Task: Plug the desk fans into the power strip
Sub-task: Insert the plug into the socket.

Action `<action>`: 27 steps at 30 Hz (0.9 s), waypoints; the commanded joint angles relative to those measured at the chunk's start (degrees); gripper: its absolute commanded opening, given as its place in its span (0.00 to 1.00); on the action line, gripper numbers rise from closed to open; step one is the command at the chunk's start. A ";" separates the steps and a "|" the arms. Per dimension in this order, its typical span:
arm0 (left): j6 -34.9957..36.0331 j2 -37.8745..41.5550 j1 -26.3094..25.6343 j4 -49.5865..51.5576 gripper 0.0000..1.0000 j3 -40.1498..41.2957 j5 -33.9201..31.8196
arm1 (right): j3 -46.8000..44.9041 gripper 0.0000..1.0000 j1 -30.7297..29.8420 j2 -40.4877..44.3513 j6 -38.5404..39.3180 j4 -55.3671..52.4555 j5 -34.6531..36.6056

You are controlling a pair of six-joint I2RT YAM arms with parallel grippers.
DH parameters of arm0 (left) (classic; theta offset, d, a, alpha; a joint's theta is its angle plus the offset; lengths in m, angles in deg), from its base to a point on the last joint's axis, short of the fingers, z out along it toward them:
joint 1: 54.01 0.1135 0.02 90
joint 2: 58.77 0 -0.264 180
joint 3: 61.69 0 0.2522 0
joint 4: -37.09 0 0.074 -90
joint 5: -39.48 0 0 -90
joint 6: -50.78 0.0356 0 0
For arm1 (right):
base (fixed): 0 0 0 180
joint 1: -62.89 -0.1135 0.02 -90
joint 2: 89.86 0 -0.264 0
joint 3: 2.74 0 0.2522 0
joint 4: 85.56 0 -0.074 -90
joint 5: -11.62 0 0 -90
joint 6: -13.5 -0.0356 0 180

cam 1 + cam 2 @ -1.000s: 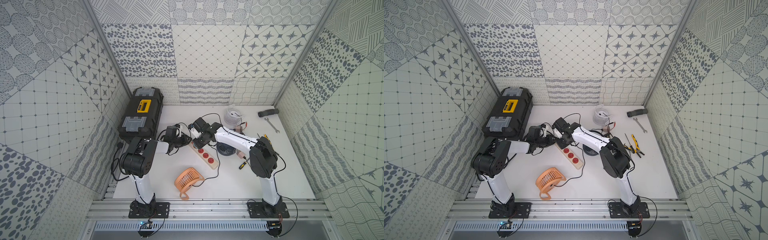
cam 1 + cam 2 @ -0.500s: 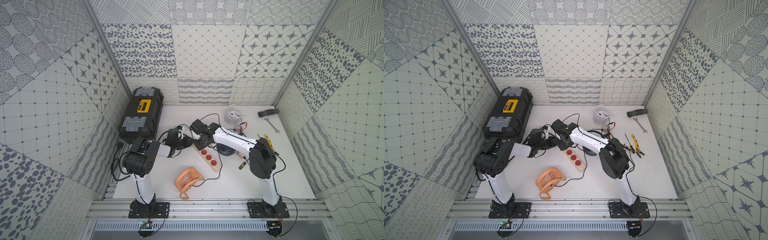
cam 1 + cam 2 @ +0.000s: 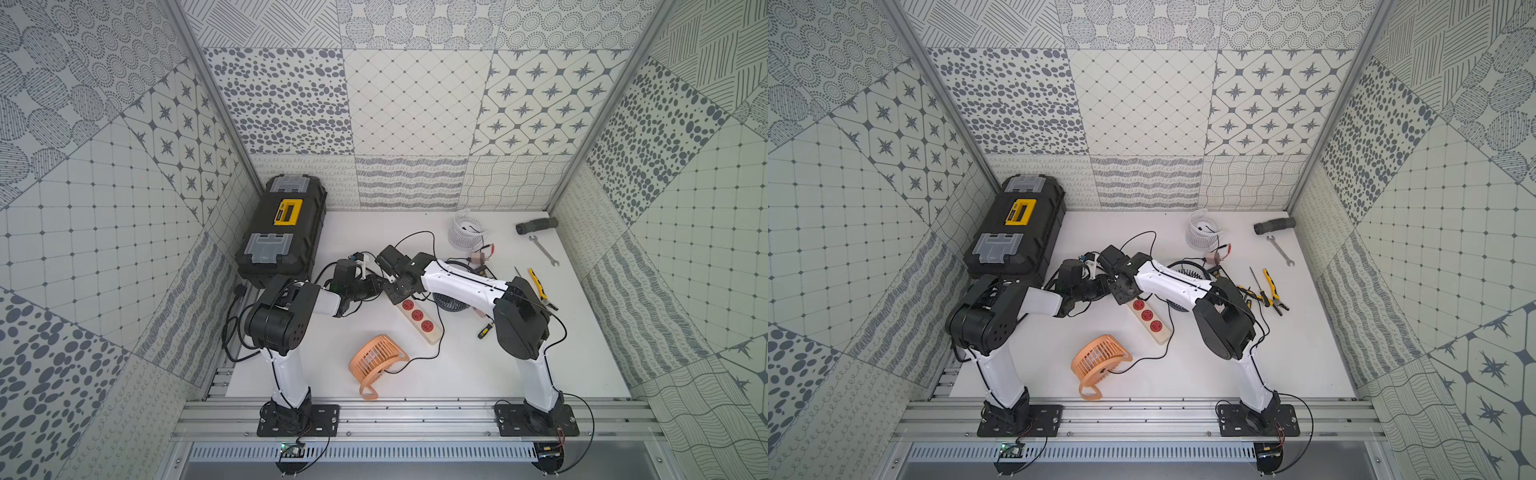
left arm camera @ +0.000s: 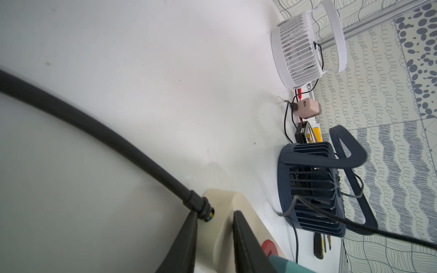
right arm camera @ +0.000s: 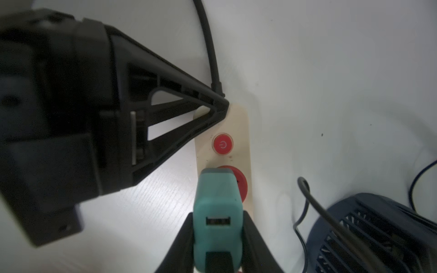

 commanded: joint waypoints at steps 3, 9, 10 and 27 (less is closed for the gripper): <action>-0.41 -0.30 -1.40 4.20 0.27 0.23 11.73 | -4.82 0.05 3.61 -9.86 0.33 -2.71 2.79; -0.34 0.13 -1.37 4.64 0.27 0.18 11.99 | -13.72 0.00 1.95 -9.35 -1.31 -2.70 4.15; -0.25 0.13 -1.39 4.74 0.27 0.12 12.06 | -15.26 0.00 1.17 -9.15 -1.78 -2.70 3.99; 3.56 1.60 -1.35 10.15 0.27 -0.53 11.82 | -23.16 0.00 1.29 -8.89 -5.73 0.25 2.59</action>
